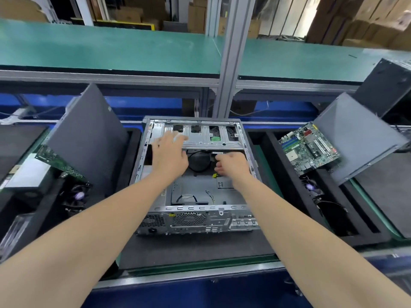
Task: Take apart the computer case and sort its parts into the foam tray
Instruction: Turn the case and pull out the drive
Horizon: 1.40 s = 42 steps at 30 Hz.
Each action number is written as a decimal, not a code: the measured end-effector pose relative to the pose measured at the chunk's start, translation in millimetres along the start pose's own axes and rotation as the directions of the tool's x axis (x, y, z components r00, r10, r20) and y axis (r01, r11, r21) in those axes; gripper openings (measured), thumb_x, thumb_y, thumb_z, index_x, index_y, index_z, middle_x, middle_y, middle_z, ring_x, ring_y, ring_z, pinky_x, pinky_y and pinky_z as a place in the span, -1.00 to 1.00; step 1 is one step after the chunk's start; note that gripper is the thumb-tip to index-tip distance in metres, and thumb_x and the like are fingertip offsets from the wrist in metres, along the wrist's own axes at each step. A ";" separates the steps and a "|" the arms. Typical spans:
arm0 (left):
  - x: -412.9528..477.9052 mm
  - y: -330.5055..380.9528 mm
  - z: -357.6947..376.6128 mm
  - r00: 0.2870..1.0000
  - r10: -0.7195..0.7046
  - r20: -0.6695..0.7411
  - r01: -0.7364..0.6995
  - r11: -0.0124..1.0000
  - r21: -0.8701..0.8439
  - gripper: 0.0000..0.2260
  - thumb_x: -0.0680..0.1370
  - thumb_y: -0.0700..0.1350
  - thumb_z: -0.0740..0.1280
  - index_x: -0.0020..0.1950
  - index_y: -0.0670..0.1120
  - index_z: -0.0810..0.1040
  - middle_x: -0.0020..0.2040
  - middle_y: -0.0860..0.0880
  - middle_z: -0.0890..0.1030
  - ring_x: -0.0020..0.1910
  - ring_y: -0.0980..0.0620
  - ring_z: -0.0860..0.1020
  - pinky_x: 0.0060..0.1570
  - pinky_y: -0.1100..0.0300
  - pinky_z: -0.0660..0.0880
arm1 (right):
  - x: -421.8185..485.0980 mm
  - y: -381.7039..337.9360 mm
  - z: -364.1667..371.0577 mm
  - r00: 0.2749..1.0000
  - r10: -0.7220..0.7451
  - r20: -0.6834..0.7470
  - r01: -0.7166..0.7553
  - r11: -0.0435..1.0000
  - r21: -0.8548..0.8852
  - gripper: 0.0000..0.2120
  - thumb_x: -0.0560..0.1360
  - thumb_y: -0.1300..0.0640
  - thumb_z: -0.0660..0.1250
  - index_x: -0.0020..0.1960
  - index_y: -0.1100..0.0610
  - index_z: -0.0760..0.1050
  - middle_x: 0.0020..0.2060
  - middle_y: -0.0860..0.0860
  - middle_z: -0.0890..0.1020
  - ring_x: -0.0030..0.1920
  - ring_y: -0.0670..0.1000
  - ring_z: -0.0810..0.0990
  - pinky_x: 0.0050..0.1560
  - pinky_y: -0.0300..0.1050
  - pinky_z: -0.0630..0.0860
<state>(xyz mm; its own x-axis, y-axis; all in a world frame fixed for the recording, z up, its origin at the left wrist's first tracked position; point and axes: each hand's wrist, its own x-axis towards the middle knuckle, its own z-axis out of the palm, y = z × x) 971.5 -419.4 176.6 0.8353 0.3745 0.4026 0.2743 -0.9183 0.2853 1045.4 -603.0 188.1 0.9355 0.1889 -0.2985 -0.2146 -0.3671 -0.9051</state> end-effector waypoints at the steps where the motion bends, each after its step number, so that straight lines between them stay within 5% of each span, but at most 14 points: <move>1: -0.7 4.6 3.6 0.997 0.043 0.059 -0.043 0.999 -0.014 -0.60 0.56 -0.12 0.30 0.40 0.06 0.47 0.45 -0.06 0.41 0.46 -0.06 0.36 0.49 -0.07 0.17 | 2.0 -4.6 4.8 0.982 0.175 0.068 -0.186 0.955 0.231 -0.83 0.60 0.15 0.41 0.11 0.21 0.51 0.01 0.20 0.61 -0.03 0.16 0.69 0.09 0.07 0.69; 4: -0.4 9.4 13.6 0.971 0.118 0.209 -0.120 0.993 -0.005 -0.54 0.65 -0.02 0.20 0.57 0.13 0.29 0.62 -0.09 0.20 0.60 -0.07 0.16 0.58 -0.07 0.05 | 12.0 -5.9 15.9 0.890 0.387 0.240 -0.447 0.646 0.618 -0.49 0.63 0.08 0.43 0.49 0.19 0.34 0.37 0.25 0.41 0.38 0.24 0.50 0.42 0.13 0.51; 7: 1.1 6.1 19.3 0.935 0.166 0.312 -0.184 0.983 0.028 -0.48 0.66 0.03 0.16 0.62 0.22 0.11 0.65 -0.03 0.11 0.63 -0.06 0.06 0.59 -0.05 -0.04 | 23.8 -1.4 21.0 0.914 0.354 0.197 -0.370 0.535 0.760 -0.30 0.64 0.09 0.44 0.66 0.16 0.18 0.60 0.21 0.27 0.59 0.16 0.33 0.51 0.05 0.41; 12: 1.3 2.0 22.5 0.931 0.165 0.325 -0.201 0.976 0.081 -0.41 0.62 0.10 0.20 0.61 0.27 0.04 0.66 -0.01 0.07 0.64 -0.02 0.05 0.58 -0.07 -0.03 | 39.2 -0.4 25.1 0.937 0.311 0.162 -0.280 0.389 0.878 -0.34 0.67 0.13 0.40 0.66 0.20 0.17 0.62 0.24 0.26 0.61 0.15 0.28 0.57 0.08 0.33; 16: 2.0 3.2 23.9 0.931 0.157 0.330 -0.190 0.979 0.069 -0.39 0.60 0.14 0.21 0.61 0.28 0.05 0.66 0.01 0.08 0.63 0.00 0.05 0.58 -0.07 -0.02 | 40.3 6.6 24.5 0.938 0.302 0.169 -0.285 0.396 0.873 -0.26 0.64 0.08 0.44 0.67 0.18 0.12 0.63 0.28 0.21 0.63 0.20 0.24 0.52 0.18 0.40; 21: 0.7 5.2 21.7 0.929 0.147 0.339 -0.183 0.980 0.077 -0.38 0.59 0.15 0.21 0.61 0.30 0.04 0.66 0.02 0.07 0.64 0.00 0.04 0.58 -0.08 -0.04 | 30.4 2.6 23.1 0.930 0.338 0.143 -0.278 0.393 0.876 -0.42 0.59 0.11 0.51 0.50 0.20 0.34 0.39 0.27 0.48 0.36 0.26 0.51 0.11 0.18 0.65; 26: -0.3 6.2 18.1 0.921 0.144 0.363 -0.180 0.982 0.065 -0.37 0.57 0.13 0.21 0.61 0.30 0.04 0.67 0.01 0.05 0.64 -0.01 0.02 0.58 -0.07 -0.08 | 19.5 13.8 23.7 0.894 0.419 0.157 -0.350 0.437 0.828 -0.29 0.61 0.04 0.49 0.61 0.23 0.24 0.53 0.21 0.38 0.49 0.22 0.43 0.47 0.14 0.46; 33: 0.8 8.5 12.9 0.902 0.147 0.406 -0.163 0.987 0.006 -0.30 0.52 -0.08 0.20 0.61 0.27 0.06 0.67 0.02 0.05 0.64 0.01 -0.01 0.59 -0.07 -0.10 | -11.4 8.3 17.4 0.881 0.449 0.149 -0.361 0.435 0.825 -0.39 0.61 0.15 0.48 0.57 0.22 0.32 0.49 0.22 0.46 0.40 0.25 0.54 0.15 0.16 0.59; 38: -1.6 9.5 8.4 0.875 0.336 0.347 -0.304 0.942 -0.144 -0.43 0.60 -0.18 0.16 0.57 0.21 0.27 0.62 0.09 0.19 0.61 0.08 0.10 0.59 0.01 -0.02 | -36.1 3.1 14.5 0.903 0.420 0.089 -0.349 0.598 0.721 -0.55 0.62 0.32 0.41 0.48 0.29 0.41 0.33 0.29 0.59 0.24 0.26 0.65 -0.16 0.13 0.60; 42: -5.0 18.6 1.3 0.843 0.404 0.355 -0.289 0.897 -0.334 -0.62 0.64 -0.17 0.17 0.38 0.13 0.55 0.48 0.07 0.46 0.48 0.03 0.38 0.47 0.03 0.30 | -50.9 -3.4 9.1 0.924 0.365 0.114 -0.356 0.711 0.607 -0.56 0.60 0.42 0.35 0.46 0.35 0.39 0.30 0.38 0.58 0.24 0.33 0.64 0.11 0.29 0.60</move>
<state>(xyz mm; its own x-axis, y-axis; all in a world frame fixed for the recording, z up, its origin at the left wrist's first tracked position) 973.0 -438.5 178.7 0.9842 -0.1004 0.1462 -0.1546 -0.8896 0.4299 996.0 -603.0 203.6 0.7540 0.1443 -0.6409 -0.6557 0.2248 -0.7208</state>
